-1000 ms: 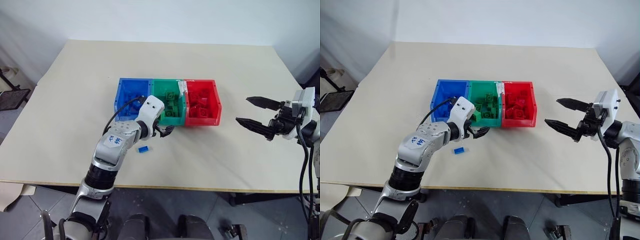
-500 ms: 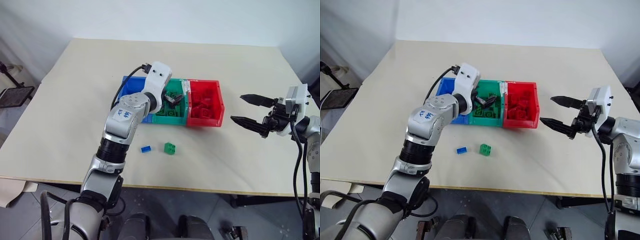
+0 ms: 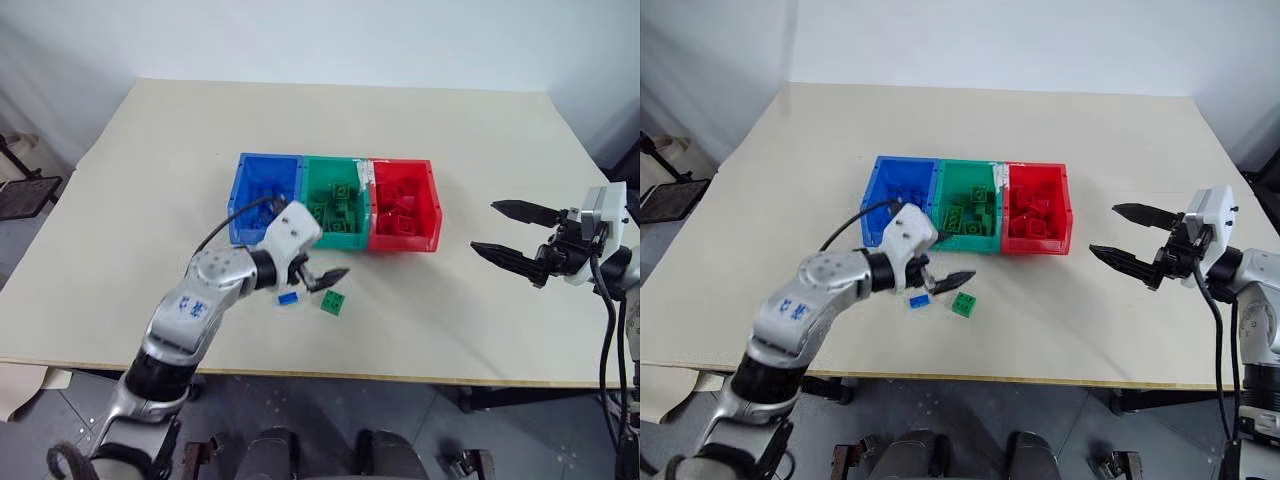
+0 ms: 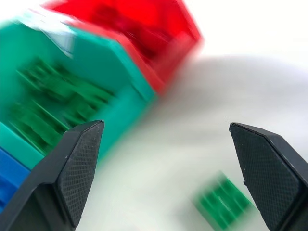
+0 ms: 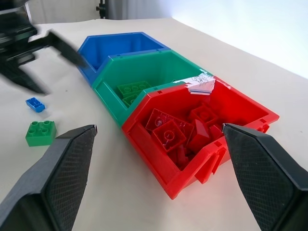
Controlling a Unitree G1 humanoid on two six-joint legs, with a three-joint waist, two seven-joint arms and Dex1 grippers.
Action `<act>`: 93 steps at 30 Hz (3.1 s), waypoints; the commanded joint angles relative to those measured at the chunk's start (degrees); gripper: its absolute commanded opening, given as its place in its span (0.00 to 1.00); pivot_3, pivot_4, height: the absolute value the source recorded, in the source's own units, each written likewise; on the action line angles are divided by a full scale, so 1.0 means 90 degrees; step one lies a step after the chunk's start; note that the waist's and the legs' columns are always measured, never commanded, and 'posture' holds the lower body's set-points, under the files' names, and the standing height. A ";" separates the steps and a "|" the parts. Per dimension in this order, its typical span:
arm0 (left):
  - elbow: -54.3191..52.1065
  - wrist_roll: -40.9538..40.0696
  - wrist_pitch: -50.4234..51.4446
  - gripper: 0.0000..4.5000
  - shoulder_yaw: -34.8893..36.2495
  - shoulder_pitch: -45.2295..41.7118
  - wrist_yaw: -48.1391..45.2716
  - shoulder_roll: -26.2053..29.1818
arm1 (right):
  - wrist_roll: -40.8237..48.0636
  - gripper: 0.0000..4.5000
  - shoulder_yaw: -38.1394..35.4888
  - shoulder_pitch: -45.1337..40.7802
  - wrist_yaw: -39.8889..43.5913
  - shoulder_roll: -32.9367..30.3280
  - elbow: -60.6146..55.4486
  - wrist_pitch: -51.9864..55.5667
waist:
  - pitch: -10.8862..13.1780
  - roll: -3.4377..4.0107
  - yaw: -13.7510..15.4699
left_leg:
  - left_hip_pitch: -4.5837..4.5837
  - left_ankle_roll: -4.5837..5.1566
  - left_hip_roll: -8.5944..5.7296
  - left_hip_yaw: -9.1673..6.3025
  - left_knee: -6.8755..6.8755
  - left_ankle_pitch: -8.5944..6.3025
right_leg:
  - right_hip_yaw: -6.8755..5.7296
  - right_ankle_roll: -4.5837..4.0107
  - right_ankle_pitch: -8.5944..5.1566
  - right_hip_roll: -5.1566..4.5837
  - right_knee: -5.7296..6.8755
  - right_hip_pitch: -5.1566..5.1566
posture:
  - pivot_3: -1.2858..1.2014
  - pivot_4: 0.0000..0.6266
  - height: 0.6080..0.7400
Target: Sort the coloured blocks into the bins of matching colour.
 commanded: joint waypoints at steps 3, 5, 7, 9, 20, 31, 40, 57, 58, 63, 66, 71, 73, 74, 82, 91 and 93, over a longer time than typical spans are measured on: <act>-0.0175 -0.0231 -0.1244 0.99 0.0103 0.0614 -0.1011 0.0580 | 0.0075 0.97 -0.0169 -0.0150 0.0045 -0.0218 -0.0069 0.0037 | 0.0000 0.0001 -0.0012 | 0.0001 0.0001 -0.0002 -0.0001 -0.0005 -0.0001 | -0.0001 -0.0001 0.0000 -0.0004 0.0000 0.0000 | 0.52 0.24 1.00; 0.0107 -0.0158 -0.1387 0.99 -0.0097 0.0552 -0.1253 0.0704 | 0.0091 0.97 -0.0160 -0.0126 0.0084 -0.0227 -0.0091 0.0058 | 0.0000 0.0001 -0.0004 | 0.0001 0.0001 -0.0001 0.0000 -0.0004 0.0000 | -0.0003 -0.0002 -0.0001 -0.0003 -0.0001 -0.0001 | 0.52 0.24 1.00; 0.0418 -0.0038 -0.1611 0.99 -0.0329 0.0385 -0.1474 0.0715 | 0.0143 0.97 -0.0198 0.0020 0.0206 -0.0271 -0.0188 0.0064 | 0.0000 0.0001 0.0016 | 0.0001 0.0001 -0.0003 0.0000 -0.0002 0.0000 | -0.0009 -0.0002 -0.0001 -0.0004 -0.0001 0.0002 | 0.52 0.24 1.00; 0.0630 0.0024 -0.1717 0.99 -0.0455 0.0247 -0.1580 0.0664 | 0.0214 0.97 -0.0274 0.0244 0.0352 -0.0350 -0.0336 0.0095 | 0.0000 0.0001 0.0033 | -0.0001 0.0002 -0.0007 -0.0002 -0.0001 -0.0001 | -0.0013 -0.0002 -0.0001 -0.0006 -0.0001 0.0003 | 0.52 0.24 1.00; 0.1733 0.0590 -0.2310 0.99 -0.0963 -0.0145 -0.1826 0.0433 | 0.0207 0.97 -0.0508 0.1933 0.0694 -0.0561 -0.1385 -0.0006 | 0.0000 0.0001 0.0000 | 0.0003 0.0005 -0.0002 0.0007 -0.0004 -0.0003 | -0.0043 -0.0001 0.0000 -0.0001 0.0002 0.0000 | 0.52 0.24 1.00; 0.1970 0.0881 -0.2290 0.56 -0.1003 -0.0186 -0.1878 0.0374 | 0.0288 0.97 -0.0592 0.1882 0.0326 -0.0515 -0.1373 -0.0007 | 0.0000 0.0001 0.0018 | 0.0003 0.0005 -0.0004 0.0003 -0.0001 -0.0003 | -0.0042 0.0000 0.0000 -0.0005 0.0002 0.0002 | 0.52 0.24 1.00; 0.1952 0.0903 -0.2426 0.43 -0.0883 -0.0151 -0.1615 0.0140 | 0.0220 0.97 -0.0487 0.1625 0.0318 -0.0519 -0.1211 -0.0048 | 0.0000 0.0001 0.0014 | 0.0003 0.0006 -0.0006 0.0004 -0.0001 -0.0003 | -0.0042 0.0000 0.0000 -0.0006 0.0002 0.0002 | 0.52 0.24 1.00; 0.2736 0.1391 -0.3025 0.52 -0.1271 -0.0498 -0.1747 -0.0207 | 0.0193 0.97 -0.0545 0.1680 0.0202 -0.0483 -0.1294 -0.0032 | 0.0000 0.0001 0.0011 | 0.0004 0.0006 -0.0007 0.0006 0.0000 -0.0003 | -0.0048 0.0000 0.0000 -0.0004 0.0005 0.0001 | 0.52 0.24 1.00; 0.2773 0.1401 -0.3067 0.57 -0.1283 -0.0521 -0.1777 -0.0217 | 0.0197 0.97 -0.0556 0.1698 0.0196 -0.0482 -0.1300 -0.0036 | 0.0000 0.0000 0.0015 | 0.0004 0.0006 -0.0007 0.0006 0.0000 -0.0003 | -0.0048 0.0000 0.0000 -0.0004 0.0005 0.0001 | 0.52 0.24 1.00; 0.2885 0.1345 -0.3295 0.91 -0.1158 -0.0630 -0.1726 -0.0386 | 0.0209 0.97 -0.0563 0.1713 0.0141 -0.0480 -0.1306 -0.0035 | 0.0000 0.0000 0.0019 | 0.0003 0.0006 -0.0009 0.0004 0.0001 -0.0003 | -0.0049 0.0000 0.0000 -0.0006 0.0007 0.0001 | 0.52 0.24 1.00; 0.2972 0.1372 -0.3301 0.98 -0.1147 -0.0712 -0.1650 -0.0551 | 0.0207 0.97 -0.0556 0.1704 0.0122 -0.0476 -0.1301 -0.0038 | 0.0000 0.0000 0.0013 | 0.0003 0.0007 -0.0008 0.0004 0.0001 -0.0003 | -0.0049 0.0000 0.0000 -0.0005 0.0007 0.0001 | 0.52 0.24 1.00; 0.3051 0.1480 -0.3194 0.98 -0.1296 -0.0731 -0.1569 -0.0802 | 0.0201 0.97 -0.0543 0.1681 0.0077 -0.0471 -0.1277 -0.0045 | 0.0000 0.0000 0.0017 | 0.0003 0.0007 -0.0009 0.0004 0.0001 -0.0003 | -0.0049 0.0001 0.0000 -0.0006 0.0007 0.0001 | 0.52 0.24 1.00; 0.3186 0.1609 -0.3192 0.98 -0.1345 -0.0732 -0.1474 -0.0869 | 0.0195 0.97 -0.0547 0.1687 0.0067 -0.0468 -0.1267 -0.0062 | 0.0000 0.0001 0.0016 | 0.0003 0.0007 -0.0009 0.0004 0.0001 -0.0003 | -0.0050 0.0001 0.0000 -0.0005 0.0007 0.0001 | 0.52 0.24 1.00; 0.3215 0.1628 -0.3162 0.98 -0.1367 -0.0722 -0.1493 -0.0885 | 0.0199 0.97 -0.0555 0.1694 0.0064 -0.0469 -0.1266 -0.0063 | 0.0000 0.0000 0.0014 | 0.0004 0.0006 -0.0009 0.0004 0.0001 -0.0003 | -0.0050 0.0001 0.0000 -0.0005 0.0007 0.0001 | 0.52 0.24 1.00; 0.3190 0.1687 -0.2989 0.49 -0.1179 -0.0716 -0.1433 -0.0755 | 0.0202 0.97 -0.0567 0.1695 0.0036 -0.0453 -0.1247 -0.0094 | 0.0000 0.0001 0.0008 | 0.0005 0.0006 -0.0007 0.0005 0.0002 -0.0002 | -0.0049 0.0001 0.0000 -0.0004 0.0008 0.0001 | 0.52 0.24 1.00; 0.2785 0.1327 -0.2545 0.47 -0.0460 -0.1281 -0.0842 -0.1170 | 0.0236 0.97 -0.0555 0.1532 0.0036 -0.0409 -0.1137 -0.0175 | 0.0001 -0.0002 0.0034 | -0.0001 0.0007 -0.0008 0.0002 0.0007 -0.0002 | -0.0051 0.0001 0.0000 -0.0005 0.0007 0.0000 | 0.52 0.24 1.00; 0.2844 0.1319 -0.2404 0.47 -0.0220 -0.1599 -0.0512 -0.1339 | 0.0310 0.97 -0.0617 0.1511 0.0096 -0.0406 -0.1124 -0.0209 | 0.0002 -0.0002 0.0067 | -0.0003 0.0008 -0.0011 -0.0001 0.0007 -0.0002 | -0.0052 0.0002 0.0001 -0.0008 0.0007 0.0001 | 0.52 0.24 1.00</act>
